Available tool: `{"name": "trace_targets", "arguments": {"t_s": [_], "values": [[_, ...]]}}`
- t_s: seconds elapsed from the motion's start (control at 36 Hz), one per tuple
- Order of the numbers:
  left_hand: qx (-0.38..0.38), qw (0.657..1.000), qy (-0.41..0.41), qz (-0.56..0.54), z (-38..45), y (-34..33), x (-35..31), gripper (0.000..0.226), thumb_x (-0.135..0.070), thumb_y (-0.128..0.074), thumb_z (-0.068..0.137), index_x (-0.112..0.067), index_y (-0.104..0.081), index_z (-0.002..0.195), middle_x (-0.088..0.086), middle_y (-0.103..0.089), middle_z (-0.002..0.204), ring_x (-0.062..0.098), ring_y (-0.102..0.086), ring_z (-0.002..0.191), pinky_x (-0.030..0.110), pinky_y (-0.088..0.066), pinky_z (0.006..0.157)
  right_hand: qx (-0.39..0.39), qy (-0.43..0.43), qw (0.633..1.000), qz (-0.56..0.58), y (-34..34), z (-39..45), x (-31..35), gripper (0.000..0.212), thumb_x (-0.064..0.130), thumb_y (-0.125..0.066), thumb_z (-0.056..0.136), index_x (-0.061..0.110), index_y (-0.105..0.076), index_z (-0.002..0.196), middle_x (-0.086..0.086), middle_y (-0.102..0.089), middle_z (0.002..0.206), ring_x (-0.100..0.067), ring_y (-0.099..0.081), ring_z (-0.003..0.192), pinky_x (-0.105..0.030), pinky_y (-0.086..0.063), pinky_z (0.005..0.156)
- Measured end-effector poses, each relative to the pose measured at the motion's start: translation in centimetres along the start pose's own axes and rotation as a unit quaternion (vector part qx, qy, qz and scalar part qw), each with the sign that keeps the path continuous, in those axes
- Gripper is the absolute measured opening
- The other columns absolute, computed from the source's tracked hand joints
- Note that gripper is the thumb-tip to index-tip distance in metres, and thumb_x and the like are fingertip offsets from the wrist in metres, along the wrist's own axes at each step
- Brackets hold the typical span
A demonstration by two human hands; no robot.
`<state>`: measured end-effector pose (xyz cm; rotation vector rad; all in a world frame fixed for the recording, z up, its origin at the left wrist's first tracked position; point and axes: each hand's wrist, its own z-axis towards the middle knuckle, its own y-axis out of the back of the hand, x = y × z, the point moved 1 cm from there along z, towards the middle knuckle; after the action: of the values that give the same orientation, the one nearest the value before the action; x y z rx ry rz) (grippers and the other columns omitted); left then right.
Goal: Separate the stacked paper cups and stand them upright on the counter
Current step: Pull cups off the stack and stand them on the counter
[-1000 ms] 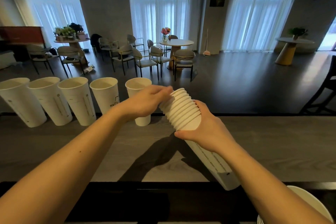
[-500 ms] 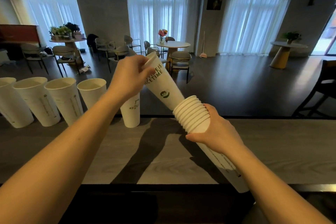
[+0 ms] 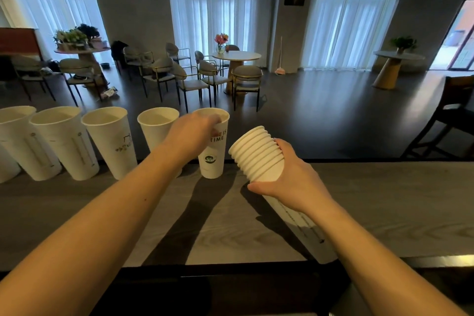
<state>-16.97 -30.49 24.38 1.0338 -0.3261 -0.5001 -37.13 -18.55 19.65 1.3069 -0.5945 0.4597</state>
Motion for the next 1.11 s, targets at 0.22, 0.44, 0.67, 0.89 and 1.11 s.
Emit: {"name": "trace_targets", "arguments": {"t_s": [0.22,0.44,0.67,0.89,1.11], "values": [[-0.026,0.997,0.023,-0.062,0.2,2.6,-0.9,0.04,-0.031,-0.06,0.094,-0.016,-0.056,0.13,0.007,-0.062,0.127,0.025,-0.055,0.117,0.04,-0.049,0.089,-0.005,0.005,1.0,0.009,0.6,-0.5,-0.1,0.109,0.057,-0.085,0.063,0.043,-0.018,0.147,0.009,-0.052,0.129,-0.014,-0.054,0.111,-0.045,-0.054,0.09],[0.195,0.894,0.042,-0.401,-2.2,5.6,-6.9,0.027,-0.029,-0.044,0.102,-0.025,-0.067,0.116,-0.008,-0.069,0.101,0.007,-0.062,0.092,0.031,-0.048,0.083,-0.002,0.03,1.0,0.006,1.9,-1.5,-0.1,0.108,0.055,-0.085,0.065,0.04,-0.018,0.148,0.01,-0.052,0.127,-0.011,-0.054,0.108,-0.037,-0.053,0.088],[0.164,0.877,0.1,-0.44,-2.0,5.9,-7.7,0.017,-0.023,-0.067,0.09,-0.02,-0.072,0.105,-0.005,-0.072,0.096,0.008,-0.066,0.092,0.027,-0.05,0.081,-0.001,0.052,0.999,-0.014,3.1,-2.5,-1.2,0.11,0.057,-0.085,0.062,0.043,-0.017,0.148,0.012,-0.052,0.126,-0.01,-0.054,0.107,-0.039,-0.055,0.085],[-0.116,0.925,0.136,-0.336,0.2,7.7,-7.0,0.025,-0.027,-0.063,0.092,-0.018,-0.065,0.115,-0.006,-0.065,0.099,0.009,-0.061,0.09,0.018,-0.048,0.071,-0.048,0.0,0.998,-0.027,5.2,-2.9,-4.1,0.106,0.057,-0.083,0.064,0.042,-0.019,0.146,0.006,-0.055,0.124,-0.015,-0.055,0.101,-0.039,-0.053,0.079],[-0.004,0.994,0.033,-0.109,2.1,1.9,-10.2,0.012,-0.013,-0.059,0.092,-0.012,-0.063,0.104,0.009,-0.066,0.1,0.028,-0.064,0.091,0.037,-0.051,0.069,-0.062,-0.026,0.998,-0.009,6.2,-2.5,-5.3,0.103,0.059,-0.083,0.063,0.044,-0.021,0.144,0.006,-0.056,0.123,-0.018,-0.056,0.103,-0.038,-0.051,0.078]]}}
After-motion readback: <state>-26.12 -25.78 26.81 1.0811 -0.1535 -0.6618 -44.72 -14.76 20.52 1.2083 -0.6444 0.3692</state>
